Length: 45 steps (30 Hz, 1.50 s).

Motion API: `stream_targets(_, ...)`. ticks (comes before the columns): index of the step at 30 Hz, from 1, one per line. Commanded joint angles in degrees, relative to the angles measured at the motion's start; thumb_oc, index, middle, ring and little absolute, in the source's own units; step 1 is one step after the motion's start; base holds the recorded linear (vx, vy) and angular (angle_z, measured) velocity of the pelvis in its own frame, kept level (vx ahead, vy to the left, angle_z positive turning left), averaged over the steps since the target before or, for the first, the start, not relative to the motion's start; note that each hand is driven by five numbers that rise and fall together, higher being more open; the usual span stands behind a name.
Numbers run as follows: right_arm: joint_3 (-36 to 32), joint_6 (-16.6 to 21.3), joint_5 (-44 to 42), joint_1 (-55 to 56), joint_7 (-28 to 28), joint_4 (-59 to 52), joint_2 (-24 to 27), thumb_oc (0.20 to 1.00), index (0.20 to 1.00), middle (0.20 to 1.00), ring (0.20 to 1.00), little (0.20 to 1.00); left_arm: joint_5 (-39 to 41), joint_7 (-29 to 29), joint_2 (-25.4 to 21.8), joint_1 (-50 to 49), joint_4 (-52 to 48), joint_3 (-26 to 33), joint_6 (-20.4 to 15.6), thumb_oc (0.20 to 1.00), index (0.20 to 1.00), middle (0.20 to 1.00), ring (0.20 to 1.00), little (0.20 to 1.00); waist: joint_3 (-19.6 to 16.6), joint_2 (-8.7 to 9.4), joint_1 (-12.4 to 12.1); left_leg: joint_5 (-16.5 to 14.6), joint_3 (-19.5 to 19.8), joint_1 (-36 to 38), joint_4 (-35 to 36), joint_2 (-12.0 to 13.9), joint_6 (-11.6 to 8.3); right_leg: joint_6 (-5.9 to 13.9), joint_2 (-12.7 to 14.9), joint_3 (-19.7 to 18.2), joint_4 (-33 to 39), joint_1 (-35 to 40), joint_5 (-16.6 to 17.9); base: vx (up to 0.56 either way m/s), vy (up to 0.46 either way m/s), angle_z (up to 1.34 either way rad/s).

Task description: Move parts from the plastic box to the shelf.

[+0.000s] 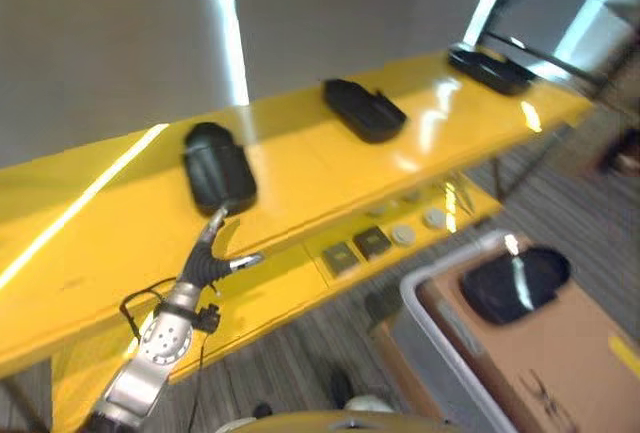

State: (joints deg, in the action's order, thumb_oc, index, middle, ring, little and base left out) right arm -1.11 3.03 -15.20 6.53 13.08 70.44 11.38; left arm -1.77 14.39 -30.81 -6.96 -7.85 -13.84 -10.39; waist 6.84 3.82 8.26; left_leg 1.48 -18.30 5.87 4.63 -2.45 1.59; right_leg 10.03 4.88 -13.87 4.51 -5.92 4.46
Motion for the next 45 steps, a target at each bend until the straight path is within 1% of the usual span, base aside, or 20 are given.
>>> stream_targets(1,-0.11,1.04,-3.99,-0.26,0.90,3.33,0.72,1.000,1.000,1.000,1.000,1.000,-3.80,3.74,-2.26,0.85,-1.26,5.55,-3.07,1.000,1.000,1.000,1.000,1.000,2.13,-1.44,-2.13,-4.49,3.12,-0.43,0.01,4.66,-1.72,1.10,4.51,15.74,-7.50,-2.84,2.26,-0.16,0.021,-1.79)
stream_targets(3,-2.66,-0.35,-1.98,1.32,1.40,6.93,2.38,1.000,1.000,1.000,1.000,1.000,-3.09,3.99,-1.21,0.08,1.90,8.21,-2.55,1.000,1.000,1.000,1.000,1.000,1.41,-1.71,-2.81,-5.78,-0.40,0.92,0.01,5.74,-2.12,-0.07,5.89,25.51,-10.52,-1.06,-1.45,-0.01,-0.025,-2.26)
stream_targets(5,-4.18,-1.03,-1.71,2.41,0.90,8.43,2.89,1.000,1.000,1.000,1.000,1.000,-3.07,3.88,0.24,-0.29,4.73,9.23,-2.07,1.000,1.000,1.000,1.000,1.000,0.75,-1.47,-3.18,-6.21,-2.67,1.95,-0.07,5.80,-2.41,0.02,5.31,27.04,-9.59,0.71,-1.84,0.07,-0.114,-1.59)
stream_targets(8,-4.20,-1.55,-0.67,3.24,-0.13,10.11,2.76,1.000,1.000,1.000,1.000,1.000,-4.91,3.31,2.89,-1.33,11.54,10.26,-0.77,1.000,1.000,1.000,1.000,1.000,-1.70,-2.55,-2.74,-6.54,-5.10,3.70,-1.61,7.60,-4.13,-0.06,3.26,25.56,-1.89,5.21,-0.75,0.21,-0.266,-0.67)
stream_targets(10,-2.85,-1.12,-0.58,2.04,-0.29,9.18,2.75,1.000,1.000,1.000,1.000,1.000,-4.07,3.95,3.80,-1.18,13.80,10.88,-0.22,1.000,1.000,1.000,1.000,1.000,-1.05,-2.43,-2.46,-7.72,-4.67,1.89,-10.48,10.14,-4.72,-1.58,2.33,24.59,-2.16,6.03,-1.90,0.17,-0.364,-0.28)
stream_targets(11,-1.52,-0.93,-0.11,1.32,-0.35,8.67,2.65,1.000,1.000,1.000,1.000,1.000,-3.64,3.90,3.98,-1.36,14.29,11.00,-0.13,1.000,1.000,1.000,1.000,1.000,-0.25,-2.41,-2.75,-6.57,-4.08,-0.64,-18.47,12.82,-5.41,-3.08,1.03,24.04,-2.18,6.94,-2.69,0.09,-0.400,-0.40)
stream_targets(13,2.12,-0.33,1.29,-1.26,0.09,7.03,2.92,1.000,1.000,1.000,1.000,1.000,-3.90,4.22,3.90,-0.39,16.30,9.91,0.06,1.000,1.000,1.000,1.000,1.000,2.55,-2.81,-5.05,-0.73,2.47,-7.19,-30.04,16.04,-7.36,-6.09,-1.86,22.46,-1.66,8.98,-3.49,-0.03,-0.314,-0.60)
stream_targets(14,3.83,-0.01,2.27,-2.40,0.32,5.76,3.38,1.000,1.000,1.000,1.000,1.000,-4.27,4.86,4.00,0.33,17.72,9.36,0.03,1.000,1.000,1.000,1.000,1.000,3.83,-2.05,-6.23,1.91,5.12,-10.57,-32.38,14.67,-6.63,-7.23,-1.75,22.24,-1.45,8.98,-3.00,-0.13,-0.154,-0.59)
stream_targets(15,3.79,-0.03,2.28,-2.49,0.33,5.77,3.35,1.000,1.000,1.000,1.000,1.000,-4.28,4.92,3.99,0.50,17.88,9.32,-0.06,1.000,1.000,1.000,1.000,1.000,3.72,-2.09,-5.97,1.92,5.49,-11.08,-32.68,14.70,-6.66,-7.28,-1.79,22.53,-1.43,8.81,-2.99,-0.09,-0.076,-0.78)
stream_targets(17,7.74,1.15,4.36,-5.66,0.60,0.23,4.71,1.000,1.000,1.000,1.000,1.000,-4.46,5.90,4.38,0.51,20.60,8.71,0.38,1.000,1.000,1.000,1.000,1.000,3.87,-2.02,-8.66,-3.24,16.56,-15.00,-24.37,4.32,-4.94,-5.76,-1.41,18.07,-0.23,9.49,-3.04,0.13,0.065,-0.69)
stream_targets(18,7.73,1.12,4.36,-5.66,0.61,0.18,4.73,1.000,1.000,1.000,1.000,1.000,-4.48,5.94,4.41,0.59,20.71,8.68,0.31,1.000,1.000,1.000,1.000,1.000,3.83,-1.87,-8.68,-2.85,16.46,-14.86,-23.85,4.14,-4.87,-5.72,-1.22,18.02,-0.22,9.39,-2.95,0.19,0.116,-0.39)
stream_targets(20,9.78,2.93,6.16,-7.26,1.46,-7.43,6.16,1.000,1.000,1.000,1.000,1.000,-4.40,6.78,4.40,0.38,22.55,8.72,0.38,1.000,1.000,1.000,1.000,1.000,3.50,-3.39,-8.99,0.45,20.05,-14.08,-12.68,4.60,-5.79,-4.56,-1.91,15.63,-0.19,9.50,-3.28,0.17,0.124,-0.92)
stream_targets(21,10.43,3.08,7.84,-7.42,2.16,-9.69,6.95,1.000,1.000,1.000,1.000,1.000,-4.52,7.03,4.23,0.33,23.49,8.54,0.17,1.000,1.000,1.000,1.000,1.000,3.58,-3.92,-9.50,2.45,22.44,-14.09,-8.18,4.27,-5.98,-4.55,-2.21,14.59,-0.55,9.50,-3.72,0.19,0.158,-1.14)
stream_targets(22,11.32,3.27,11.19,-9.07,4.22,-15.68,8.89,1.000,1.000,1.000,1.000,1.000,-4.29,7.38,3.71,0.58,26.01,8.21,0.28,1.000,1.000,1.000,1.000,1.000,4.12,-5.04,-10.42,4.66,28.54,-14.49,-3.07,2.96,-6.38,-4.66,-3.24,11.78,-1.16,9.36,-4.63,0.17,0.137,-0.62)
stream_targets(23,11.05,3.06,11.38,-8.85,3.87,-18.29,9.38,1.000,1.000,1.000,1.000,1.000,-4.05,7.26,4.24,-0.11,27.28,8.52,0.34,1.000,1.000,1.000,1.000,1.000,3.72,-5.60,-10.13,4.72,29.34,-12.66,-1.43,3.06,-5.92,-4.63,-3.76,10.68,-1.35,9.41,-4.98,0.11,0.096,-0.87)
stream_targets(24,11.04,3.05,11.38,-8.84,3.87,-18.31,9.39,1.000,1.000,1.000,1.000,1.000,-4.05,7.26,4.24,-0.11,27.29,8.51,0.34,1.000,1.000,1.000,1.000,1.000,3.77,-5.60,-10.17,4.75,29.30,-12.56,-1.36,3.08,-5.93,-4.63,-3.77,10.65,-1.35,9.46,-4.98,0.12,0.183,-1.11)
stream_targets(29,5.27,5.10,18.56,-2.05,4.61,-46.75,13.11,1.000,1.000,1.000,1.000,1.000,-4.52,5.65,6.25,-1.66,39.40,8.59,0.28,1.000,1.000,1.000,1.000,1.000,1.80,-6.14,-7.69,4.18,26.22,-8.75,-0.44,3.02,-5.06,-3.18,-1.62,9.02,-1.38,9.69,-5.23,0.10,0.218,-0.38)
stream_targets(34,-1.25,8.24,28.41,-1.36,14.79,-67.48,12.80,1.000,1.000,1.000,1.000,1.000,-6.41,6.23,9.36,-2.48,50.53,5.86,0.84,1.000,1.000,1.000,1.000,1.000,0.77,-5.46,-7.77,2.53,23.59,-7.54,0.31,2.03,-2.96,-1.27,0.55,6.32,-0.27,8.61,-4.01,0.07,0.163,-0.60)
stream_targets(39,0.02,7.44,28.94,-4.67,15.86,-66.94,12.58,1.000,1.000,1.000,1.000,1.000,-7.17,5.57,10.69,-0.88,56.62,3.66,1.81,1.000,1.000,1.000,1.000,1.000,0.77,-4.84,-8.59,2.37,23.66,-8.15,0.37,1.50,-2.60,-0.83,1.07,6.46,-0.01,7.85,-3.55,0.01,0.064,-0.01)
stream_targets(45,8.40,1.89,30.08,-29.67,22.36,-53.39,14.64,1.000,1.000,1.000,1.000,1.000,-5.69,6.53,10.90,5.70,61.96,-1.57,2.86,1.000,1.000,1.000,1.000,1.000,6.06,-3.37,-12.94,3.95,25.41,-15.42,0.37,0.32,-3.08,-0.54,1.60,9.45,0.40,1.50,-1.04,-0.14,0.016,0.30)
